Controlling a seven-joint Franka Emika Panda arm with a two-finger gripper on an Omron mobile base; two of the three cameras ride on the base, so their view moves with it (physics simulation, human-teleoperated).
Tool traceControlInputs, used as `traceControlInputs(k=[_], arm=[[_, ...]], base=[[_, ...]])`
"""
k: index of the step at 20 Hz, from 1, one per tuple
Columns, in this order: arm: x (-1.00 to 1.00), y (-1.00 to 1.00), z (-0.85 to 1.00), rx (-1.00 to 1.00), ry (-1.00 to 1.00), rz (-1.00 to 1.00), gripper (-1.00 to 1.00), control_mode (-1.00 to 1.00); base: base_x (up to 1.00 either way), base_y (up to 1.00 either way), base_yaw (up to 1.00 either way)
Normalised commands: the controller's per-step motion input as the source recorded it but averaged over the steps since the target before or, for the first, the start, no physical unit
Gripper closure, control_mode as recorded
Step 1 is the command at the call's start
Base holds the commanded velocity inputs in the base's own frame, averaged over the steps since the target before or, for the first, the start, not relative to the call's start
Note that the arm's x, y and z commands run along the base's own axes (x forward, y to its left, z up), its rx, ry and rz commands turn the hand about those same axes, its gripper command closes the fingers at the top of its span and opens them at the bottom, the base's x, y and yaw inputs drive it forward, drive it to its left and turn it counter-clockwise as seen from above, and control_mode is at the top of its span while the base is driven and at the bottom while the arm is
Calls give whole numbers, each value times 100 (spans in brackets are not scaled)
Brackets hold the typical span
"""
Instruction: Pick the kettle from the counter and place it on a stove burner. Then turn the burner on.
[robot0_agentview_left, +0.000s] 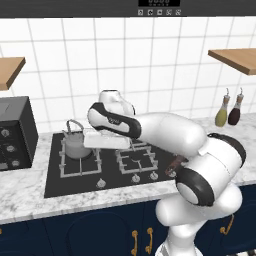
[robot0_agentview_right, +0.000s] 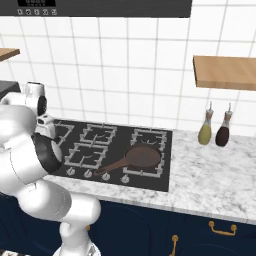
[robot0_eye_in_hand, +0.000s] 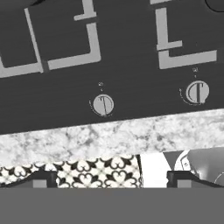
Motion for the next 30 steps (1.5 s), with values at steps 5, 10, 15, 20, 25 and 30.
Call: traceControlInputs(k=[5, 10, 15, 20, 25, 30], arm=[[-44, -7, -30, 0, -7, -19, -100, -100], [-37, 0, -10, 0, -20, -1, -100, -100], [-9, 0, 0, -2, -2, 0, -100, -100], [25, 0, -21, 0, 0, 8, -100, -100], [22, 22, -33, 0, 3, 20, -100, -100], [1, 32, -37, -12, 13, 21, -100, -100]], base=[[0, 0, 0], [0, 0, 0], [0, 0, 0], [0, 0, 0], [0, 0, 0], [0, 0, 0]])
